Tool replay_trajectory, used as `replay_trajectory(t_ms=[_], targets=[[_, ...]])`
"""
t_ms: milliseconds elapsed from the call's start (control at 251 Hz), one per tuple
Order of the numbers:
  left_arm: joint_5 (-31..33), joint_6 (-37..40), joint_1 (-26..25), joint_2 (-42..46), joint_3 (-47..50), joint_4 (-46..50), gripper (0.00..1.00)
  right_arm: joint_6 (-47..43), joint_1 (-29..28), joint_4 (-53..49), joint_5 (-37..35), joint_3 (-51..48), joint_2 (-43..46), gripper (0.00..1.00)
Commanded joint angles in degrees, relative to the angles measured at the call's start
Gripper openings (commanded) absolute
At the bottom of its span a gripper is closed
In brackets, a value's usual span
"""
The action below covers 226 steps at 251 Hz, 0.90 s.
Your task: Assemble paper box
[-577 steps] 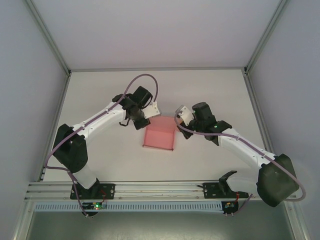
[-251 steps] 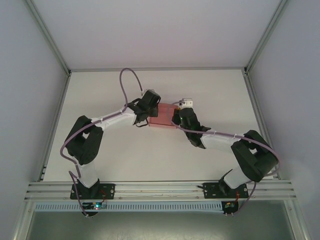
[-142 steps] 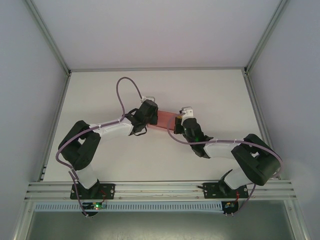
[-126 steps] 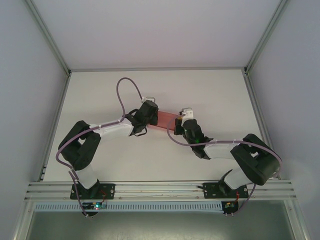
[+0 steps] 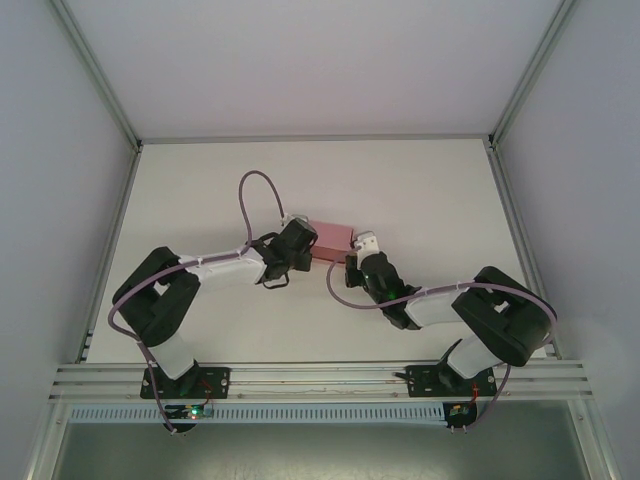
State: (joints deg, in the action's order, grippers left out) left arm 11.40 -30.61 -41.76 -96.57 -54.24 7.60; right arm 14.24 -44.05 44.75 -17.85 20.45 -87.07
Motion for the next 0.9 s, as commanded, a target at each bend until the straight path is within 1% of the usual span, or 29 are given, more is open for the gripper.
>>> replay_trajectory(t_ms=[0, 20, 68, 120, 164, 231, 319, 375, 491, 579, 611, 678, 762, 810, 898], targets=[[-0.39, -0.36, -1.56, 3.33, -2.78, 9.3, 0.35, -1.87, -1.35, -9.74, 0.02, -0.59, -1.25, 0.0], [-0.33, -0.24, -1.55, 3.77, -3.4, 10.68, 0.38, -1.85, -1.43, -10.48, -0.38, -0.29, -1.45, 0.0], [0.04, -0.39, -1.65, 4.83, -4.8, 14.1, 0.49, -2.01, -1.56, -11.66, -0.79, 0.27, -1.81, 0.0], [-0.46, 1.24, -1.6, 5.57, -6.78, 18.26, 0.55, -1.93, -1.64, -11.91, -0.96, 0.47, -1.97, 0.0], [-0.62, 1.67, -1.61, 6.32, -7.77, 20.99, 0.65, -2.11, -1.65, -12.22, -0.83, 0.58, -1.98, 0.0], [-2.03, 2.2, -1.61, 7.93, -8.87, 24.64, 0.78, -1.9, -1.62, -12.86, -1.31, 0.71, -2.01, 0.0], [-4.28, 1.6, -1.59, 11.52, -8.45, 26.89, 0.89, -2.24, -1.8, -14.07, -1.39, 1.26, -1.88, 0.0], [-4.21, 0.07, -1.57, 14.52, -7.89, 27.37, 1.0, -3.18, -1.9, -14.16, -0.49, 1.39, -1.72, 0.0], [-0.18, -2.36, -1.08, 18.63, -8.94, 27.38, 1.0, -5.15, -2.2, -14.1, -0.18, 1.53, -2.16, 0.0], [3.17, -2.61, 1.03, 17.91, -11.77, 27.57, 1.0, -6.62, -2.26, -13.9, -0.42, 1.69, -2.81, 0.0], [3.08, -2.61, 2.59, 16.85, -12.72, 27.36, 1.0, -7.5, -2.27, -13.69, -0.53, 1.7, -2.99, 0.0], [-2.86, -1.97, 7.59, 13.42, -14.46, 25.09, 1.0, -9.7, -2.24, -13.01, -0.41, 1.7, -3.54, 0.0], [-15.16, 0.62, 13.14, 7.36, -17.25, 21.03, 1.0, -12.43, -2.22, -11.98, 0.6, 1.61, -4.0, 0.0], [-19.77, 2.52, 15.0, 3.81, -19.15, 19.4, 1.0, -13.97, -2.24, -11.48, 1.67, 1.7, -4.03, 0.0], [-25.42, 4.49, 17.5, -2.14, -21.92, 17.28, 1.0, -15.09, -1.96, -11.09, 1.83, 1.83, -4.09, 0.0]])
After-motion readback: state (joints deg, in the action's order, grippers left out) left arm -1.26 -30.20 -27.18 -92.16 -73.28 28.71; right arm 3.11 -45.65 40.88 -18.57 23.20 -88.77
